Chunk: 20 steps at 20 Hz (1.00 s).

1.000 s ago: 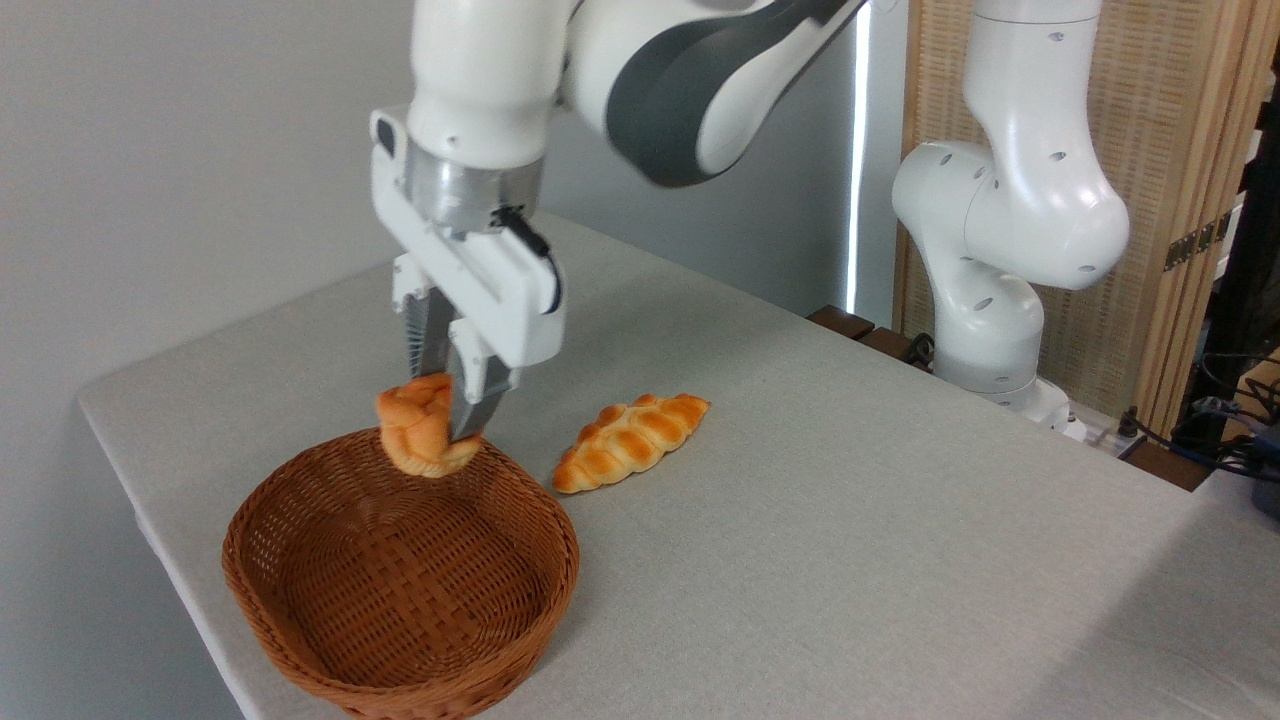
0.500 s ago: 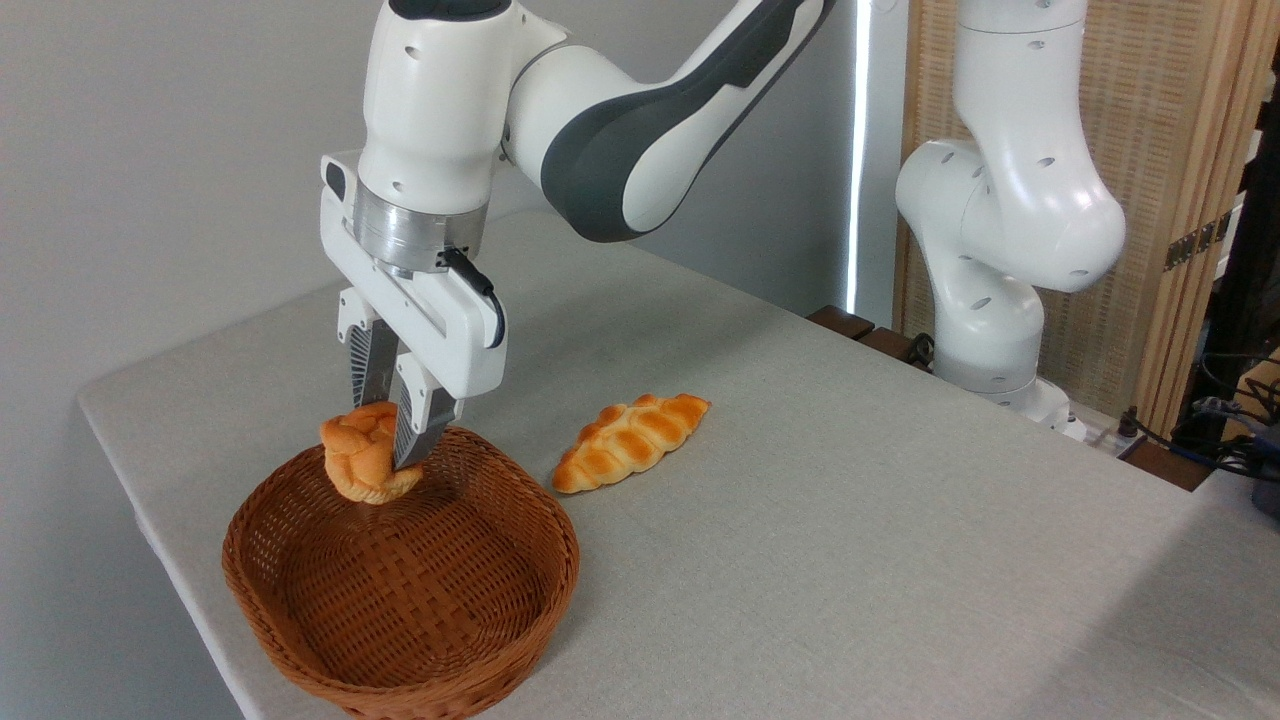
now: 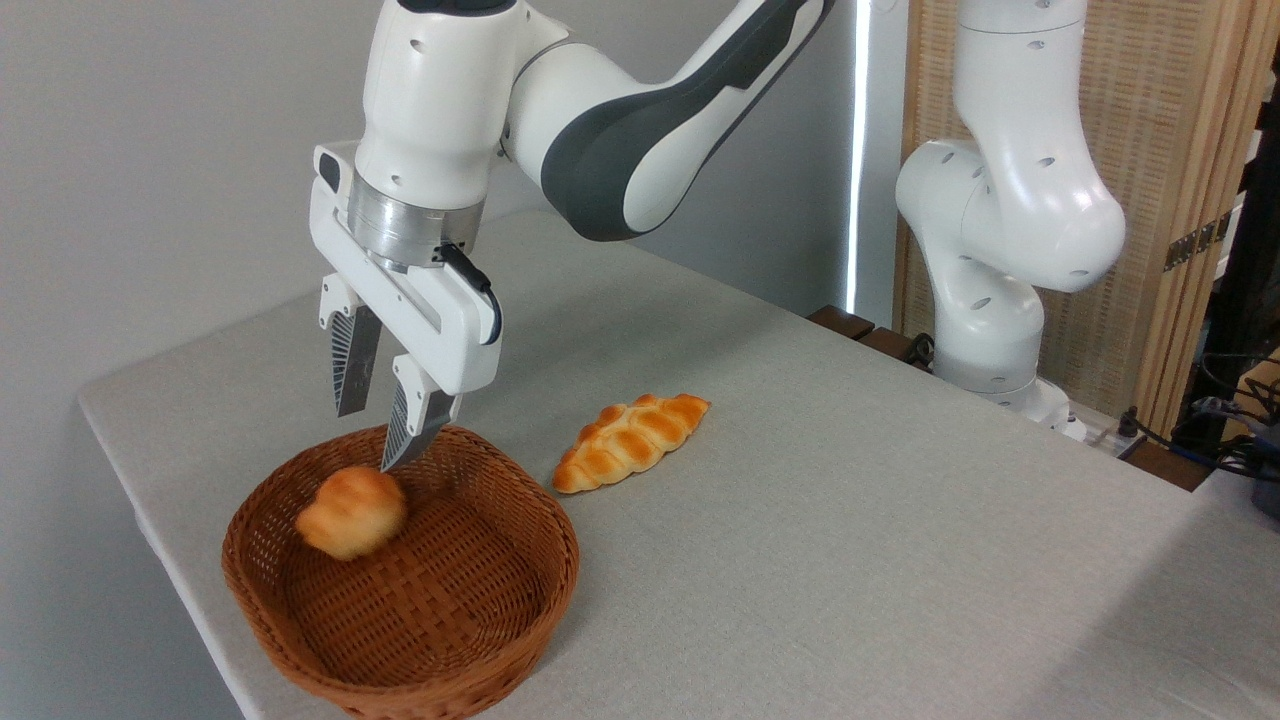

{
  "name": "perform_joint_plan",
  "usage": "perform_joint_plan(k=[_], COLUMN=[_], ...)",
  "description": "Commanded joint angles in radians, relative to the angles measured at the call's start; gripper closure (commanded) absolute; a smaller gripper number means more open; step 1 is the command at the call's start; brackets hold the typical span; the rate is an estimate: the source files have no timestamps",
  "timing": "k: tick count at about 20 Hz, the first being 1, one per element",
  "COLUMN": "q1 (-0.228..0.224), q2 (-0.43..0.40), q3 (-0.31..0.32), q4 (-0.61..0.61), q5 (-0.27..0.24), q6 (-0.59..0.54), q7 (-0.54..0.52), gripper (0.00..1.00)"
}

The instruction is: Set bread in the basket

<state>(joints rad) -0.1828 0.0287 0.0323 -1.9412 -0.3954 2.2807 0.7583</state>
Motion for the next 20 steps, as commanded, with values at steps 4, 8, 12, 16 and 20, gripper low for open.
perform_joint_plan(k=[4, 8, 12, 16, 20], q1=[-0.003, 0.005, 0.008, 0.006, 0.006], q2=[-0.003, -0.019, -0.065, -0.055, -0.052], q3=[0.012, 0.015, 0.05, 0.087, 0.097], q4=[0.007, 0.007, 0.011, 0.175, 0.263], q5=[-0.019, -0.019, 0.001, 0.195, 0.305], q6=[0.017, 0.003, -0.105, -0.444, -0.595], q7=[-0.017, -0.019, -0.054, -0.054, -0.06], gripper=[0.0, 0.0, 0.0, 0.0, 0.0])
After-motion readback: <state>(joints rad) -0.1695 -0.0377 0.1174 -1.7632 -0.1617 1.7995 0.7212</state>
